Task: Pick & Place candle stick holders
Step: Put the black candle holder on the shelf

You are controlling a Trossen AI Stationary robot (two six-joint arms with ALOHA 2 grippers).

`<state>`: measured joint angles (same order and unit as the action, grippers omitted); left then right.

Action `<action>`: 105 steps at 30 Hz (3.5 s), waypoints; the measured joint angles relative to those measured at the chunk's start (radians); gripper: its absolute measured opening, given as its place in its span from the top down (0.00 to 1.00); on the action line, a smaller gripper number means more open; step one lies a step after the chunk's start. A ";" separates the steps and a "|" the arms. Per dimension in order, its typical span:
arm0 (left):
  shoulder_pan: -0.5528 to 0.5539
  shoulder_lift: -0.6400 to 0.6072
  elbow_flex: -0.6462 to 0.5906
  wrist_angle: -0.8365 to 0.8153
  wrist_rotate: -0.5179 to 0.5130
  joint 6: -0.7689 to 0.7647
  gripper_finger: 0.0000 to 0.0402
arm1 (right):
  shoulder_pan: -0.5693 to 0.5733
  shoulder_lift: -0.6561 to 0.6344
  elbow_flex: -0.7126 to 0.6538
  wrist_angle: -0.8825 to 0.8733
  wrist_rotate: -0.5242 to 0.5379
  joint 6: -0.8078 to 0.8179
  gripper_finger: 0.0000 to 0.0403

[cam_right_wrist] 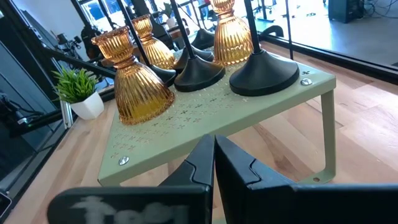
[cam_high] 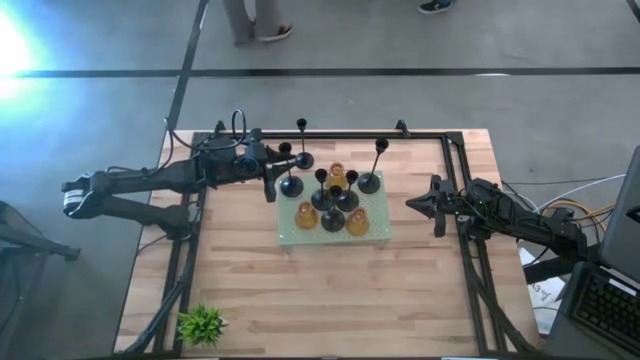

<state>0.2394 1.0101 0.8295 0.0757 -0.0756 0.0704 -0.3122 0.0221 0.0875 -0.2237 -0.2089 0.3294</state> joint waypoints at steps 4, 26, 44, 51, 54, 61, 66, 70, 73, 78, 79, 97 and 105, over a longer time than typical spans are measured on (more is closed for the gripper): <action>0.001 -0.002 0.000 -0.005 0.001 -0.002 0.70 | 0.000 0.000 0.000 0.000 0.000 0.000 0.98; 0.001 -0.279 0.068 -0.508 -0.102 -0.043 0.51 | 0.000 0.000 0.000 0.000 0.000 0.000 0.98; 0.075 -0.192 -0.198 -0.271 -0.719 -0.352 0.53 | 0.000 0.000 0.000 0.000 0.000 0.000 0.98; 0.241 -0.127 -0.238 -0.112 -0.612 -0.281 0.56 | 0.000 0.000 0.000 0.000 0.000 0.000 0.98; 0.328 -0.101 -0.258 0.005 -0.460 -0.224 0.57 | 0.000 0.000 0.000 0.000 0.000 0.000 0.98; 0.494 -0.027 -0.277 0.161 -0.017 -0.053 0.57 | 0.000 0.000 0.000 0.000 0.000 0.000 0.98; 0.545 0.055 -0.277 0.258 0.177 -0.041 0.57 | 0.000 0.000 0.000 0.000 0.000 0.000 0.98; 0.556 0.128 -0.263 0.300 0.216 -0.044 0.57 | 0.000 0.000 0.000 0.000 0.000 0.000 0.98; 0.566 0.186 -0.241 0.300 0.212 -0.044 0.57 | 0.000 0.000 0.000 0.000 0.000 0.000 0.98; 0.566 0.280 -0.196 0.302 0.273 -0.033 0.57 | 0.000 0.000 0.000 0.000 0.000 0.000 0.98; 0.566 0.297 -0.189 0.306 0.285 -0.028 0.57 | 0.000 0.000 0.000 0.000 0.000 0.000 0.98; 0.566 0.496 -0.048 0.320 0.502 0.050 0.57 | 0.000 0.000 0.000 0.000 0.000 0.000 0.98; 0.566 0.539 -0.022 0.335 0.517 0.052 0.57 | 0.000 0.000 0.000 0.000 0.000 0.000 0.98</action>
<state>0.8055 1.5488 0.8079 0.4104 0.4418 0.1226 -0.3121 0.0223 0.0876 -0.2237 -0.2086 0.3294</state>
